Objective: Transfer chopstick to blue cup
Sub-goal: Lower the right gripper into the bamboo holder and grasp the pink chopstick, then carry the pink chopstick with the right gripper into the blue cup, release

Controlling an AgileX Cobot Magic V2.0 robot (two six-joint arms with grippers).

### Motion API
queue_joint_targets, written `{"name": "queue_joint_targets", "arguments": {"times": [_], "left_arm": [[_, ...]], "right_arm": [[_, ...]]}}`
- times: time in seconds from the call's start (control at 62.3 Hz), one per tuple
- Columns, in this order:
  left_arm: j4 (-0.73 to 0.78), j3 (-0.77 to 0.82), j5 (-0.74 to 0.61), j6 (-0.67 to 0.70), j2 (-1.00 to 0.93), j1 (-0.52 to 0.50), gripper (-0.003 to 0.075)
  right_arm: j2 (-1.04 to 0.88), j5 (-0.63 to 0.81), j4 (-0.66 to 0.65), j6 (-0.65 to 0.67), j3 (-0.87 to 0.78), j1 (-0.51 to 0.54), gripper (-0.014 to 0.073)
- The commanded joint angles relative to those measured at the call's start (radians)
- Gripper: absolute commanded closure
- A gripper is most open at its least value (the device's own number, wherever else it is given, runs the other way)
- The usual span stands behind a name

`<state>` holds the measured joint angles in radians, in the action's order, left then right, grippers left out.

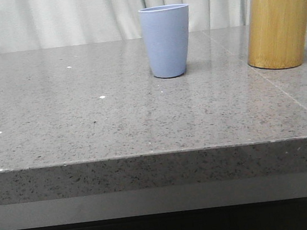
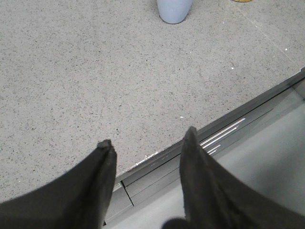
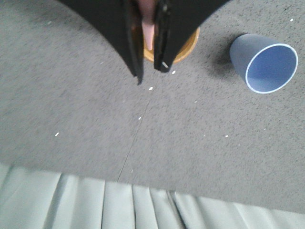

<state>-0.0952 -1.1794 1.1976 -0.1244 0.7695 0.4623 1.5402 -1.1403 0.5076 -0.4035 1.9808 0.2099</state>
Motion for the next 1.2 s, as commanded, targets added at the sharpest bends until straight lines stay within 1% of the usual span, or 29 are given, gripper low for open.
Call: {"name": "queue_joint_targets", "arguments": {"times": [0.0,0.161,0.273,0.401,0.514,0.562,0.626,0.819,0.899,0.947,0.995,1.076,1.188], "left_arm": [[-0.008,-0.021,-0.055,0.000,-0.004,-0.003,0.0407],[-0.006,-0.021,-0.055,0.000,-0.004,-0.003,0.0407],[-0.006,-0.021,-0.055,0.000,-0.004,-0.003,0.0407],[-0.006,-0.021,-0.055,0.000,-0.004,-0.003,0.0407],[-0.006,-0.021,-0.055,0.000,-0.004,-0.003,0.0407],[-0.006,-0.021,-0.055,0.000,-0.004,-0.003,0.0407],[-0.006,-0.021,-0.055,0.000,-0.004,-0.003,0.0407],[-0.006,-0.021,-0.055,0.000,-0.004,-0.003,0.0407],[-0.006,-0.021,-0.055,0.000,-0.004,-0.003,0.0407],[-0.006,-0.021,-0.055,0.000,-0.004,-0.003,0.0407],[-0.006,-0.021,-0.055,0.000,-0.004,-0.003,0.0407],[-0.006,-0.021,-0.055,0.000,-0.004,-0.003,0.0407],[-0.004,-0.021,-0.055,0.000,-0.004,-0.003,0.0407]], "right_arm": [[-0.066,0.047,0.001,-0.004,0.069,-0.025,0.0652],[-0.091,0.088,0.001,-0.002,0.078,-0.150,0.0652],[-0.076,0.105,-0.018,-0.002,0.078,-0.277,0.0652],[-0.033,0.138,-0.123,0.002,0.076,-0.429,0.0652],[0.019,0.156,-0.228,0.038,0.076,-0.514,0.0652],[0.045,0.167,-0.264,0.049,0.076,-0.534,0.0652],[0.078,0.187,-0.281,0.058,0.076,-0.556,0.0652],[0.175,0.212,-0.271,0.060,0.076,-0.584,0.0652],[0.207,0.215,-0.242,0.060,0.076,-0.584,0.0645],[0.220,0.219,-0.223,0.060,0.076,-0.584,0.0622],[0.232,0.225,-0.207,0.060,0.076,-0.584,0.0578],[0.248,0.226,-0.190,0.060,0.076,-0.584,0.0449],[0.257,0.225,-0.188,0.060,0.076,-0.584,0.0293]]}}
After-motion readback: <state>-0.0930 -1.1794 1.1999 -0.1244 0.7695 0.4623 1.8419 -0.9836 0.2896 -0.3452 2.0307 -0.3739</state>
